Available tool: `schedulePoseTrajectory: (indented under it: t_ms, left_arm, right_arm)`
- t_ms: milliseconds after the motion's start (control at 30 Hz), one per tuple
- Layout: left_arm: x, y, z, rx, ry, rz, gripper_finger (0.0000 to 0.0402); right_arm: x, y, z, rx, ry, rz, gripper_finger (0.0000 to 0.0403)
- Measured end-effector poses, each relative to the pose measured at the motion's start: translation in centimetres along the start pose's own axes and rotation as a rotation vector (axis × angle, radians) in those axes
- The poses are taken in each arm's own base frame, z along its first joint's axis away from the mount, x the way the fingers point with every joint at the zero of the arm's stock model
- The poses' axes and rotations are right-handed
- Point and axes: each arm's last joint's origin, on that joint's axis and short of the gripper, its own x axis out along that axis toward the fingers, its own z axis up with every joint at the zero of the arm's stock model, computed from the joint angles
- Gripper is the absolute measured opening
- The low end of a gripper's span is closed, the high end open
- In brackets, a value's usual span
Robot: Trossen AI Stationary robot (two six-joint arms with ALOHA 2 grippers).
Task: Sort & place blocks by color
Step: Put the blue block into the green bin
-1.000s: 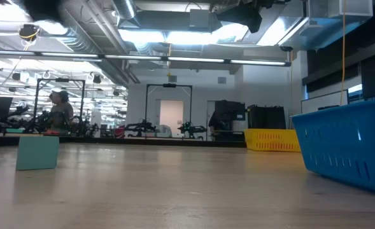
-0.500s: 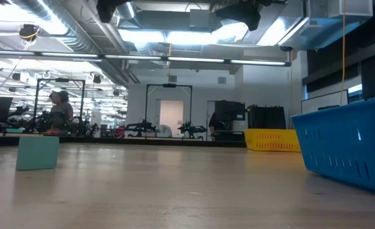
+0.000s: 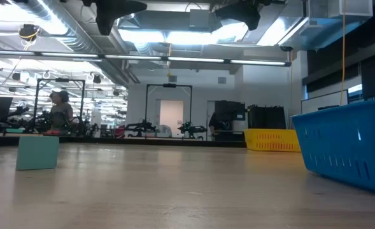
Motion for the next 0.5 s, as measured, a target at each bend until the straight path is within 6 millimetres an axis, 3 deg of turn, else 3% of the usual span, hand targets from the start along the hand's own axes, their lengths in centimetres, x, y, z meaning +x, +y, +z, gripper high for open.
schedulePoseTrajectory:
  t_ms: [500]
  left_arm:
    - [0.0,0.0,-0.08,0.003,0.011,-0.004,0.0227]
  right_arm:
    - [0.0,0.0,-0.01,0.001,0.001,-0.001,0.0332]
